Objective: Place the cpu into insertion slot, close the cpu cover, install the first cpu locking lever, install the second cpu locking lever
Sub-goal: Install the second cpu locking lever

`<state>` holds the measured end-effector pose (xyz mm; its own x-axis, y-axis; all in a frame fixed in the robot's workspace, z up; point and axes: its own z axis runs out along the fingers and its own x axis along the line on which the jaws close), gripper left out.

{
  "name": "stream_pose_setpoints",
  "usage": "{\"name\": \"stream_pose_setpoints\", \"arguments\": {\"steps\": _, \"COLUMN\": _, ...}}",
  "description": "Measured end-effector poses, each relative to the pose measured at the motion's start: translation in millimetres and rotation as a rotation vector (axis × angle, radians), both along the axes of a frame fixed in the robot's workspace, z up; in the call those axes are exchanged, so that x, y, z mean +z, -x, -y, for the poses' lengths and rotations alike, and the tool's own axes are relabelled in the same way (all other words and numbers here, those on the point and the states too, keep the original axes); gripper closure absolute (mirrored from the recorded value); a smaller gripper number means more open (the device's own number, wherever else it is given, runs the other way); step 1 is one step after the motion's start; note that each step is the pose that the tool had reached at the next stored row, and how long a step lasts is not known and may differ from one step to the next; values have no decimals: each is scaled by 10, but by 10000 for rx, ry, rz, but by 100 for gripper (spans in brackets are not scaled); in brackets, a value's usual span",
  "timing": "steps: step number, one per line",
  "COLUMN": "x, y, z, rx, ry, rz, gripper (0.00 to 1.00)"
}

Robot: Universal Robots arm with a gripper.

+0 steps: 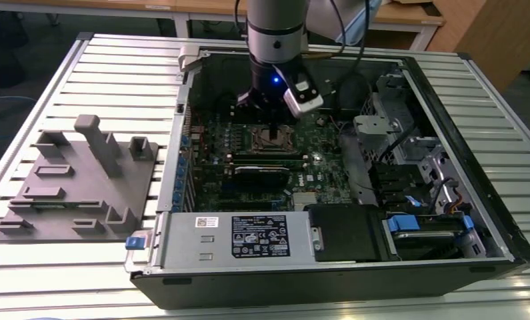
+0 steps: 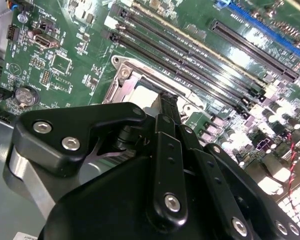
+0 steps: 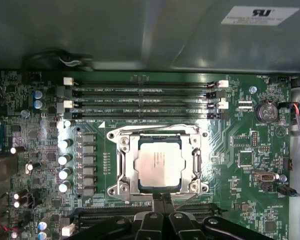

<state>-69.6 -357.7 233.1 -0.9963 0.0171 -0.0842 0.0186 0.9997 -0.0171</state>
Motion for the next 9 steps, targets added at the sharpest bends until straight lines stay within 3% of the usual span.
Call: {"name": "stream_pose_setpoints", "arguments": {"steps": 9, "x": 0, "y": 0, "z": 70, "rx": 0, "ry": -41, "rz": 0, "gripper": 89}}
